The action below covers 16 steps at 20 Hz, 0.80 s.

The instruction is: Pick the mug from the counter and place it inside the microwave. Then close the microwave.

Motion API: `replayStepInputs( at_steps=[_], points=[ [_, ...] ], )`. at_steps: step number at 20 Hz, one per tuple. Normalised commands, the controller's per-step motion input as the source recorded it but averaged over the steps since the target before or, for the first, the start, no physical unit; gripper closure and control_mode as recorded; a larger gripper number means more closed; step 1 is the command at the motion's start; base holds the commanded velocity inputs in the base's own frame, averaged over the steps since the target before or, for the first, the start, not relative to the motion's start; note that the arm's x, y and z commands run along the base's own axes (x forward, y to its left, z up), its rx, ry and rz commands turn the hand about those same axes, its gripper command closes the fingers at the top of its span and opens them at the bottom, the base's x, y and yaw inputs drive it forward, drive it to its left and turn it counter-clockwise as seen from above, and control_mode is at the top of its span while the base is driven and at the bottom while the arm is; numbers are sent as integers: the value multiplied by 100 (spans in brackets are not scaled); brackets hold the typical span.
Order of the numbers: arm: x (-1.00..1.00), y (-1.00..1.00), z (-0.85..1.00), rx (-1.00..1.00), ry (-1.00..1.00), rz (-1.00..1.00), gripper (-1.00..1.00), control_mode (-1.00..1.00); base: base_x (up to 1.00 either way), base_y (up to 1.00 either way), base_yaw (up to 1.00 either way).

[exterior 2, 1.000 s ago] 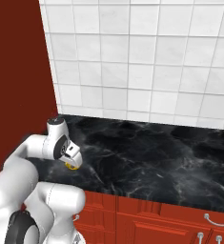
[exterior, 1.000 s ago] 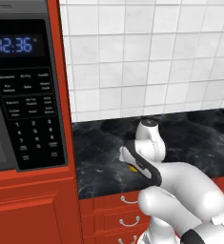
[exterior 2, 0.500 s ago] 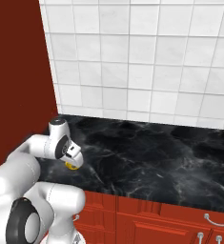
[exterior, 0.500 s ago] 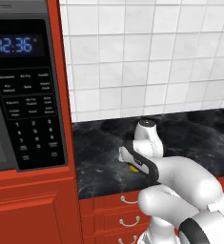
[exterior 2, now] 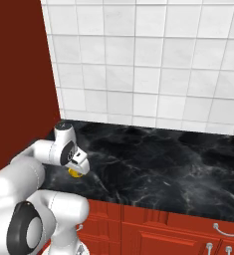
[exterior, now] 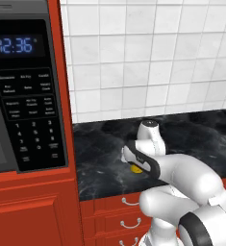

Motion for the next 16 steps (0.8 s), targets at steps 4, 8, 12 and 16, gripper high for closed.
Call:
replayStepInputs(
  at_steps=[4,8,12,16],
  points=[
    [0,0,-6,0,0,0,-100,-100,0,0,0],
    [0,0,-22,0,0,0,-100,-100,0,0,0],
    [0,0,-2,0,0,0,-100,-100,0,0,0],
    [0,3,0,0,0,0,-100,-100,0,0,0]
  ],
)
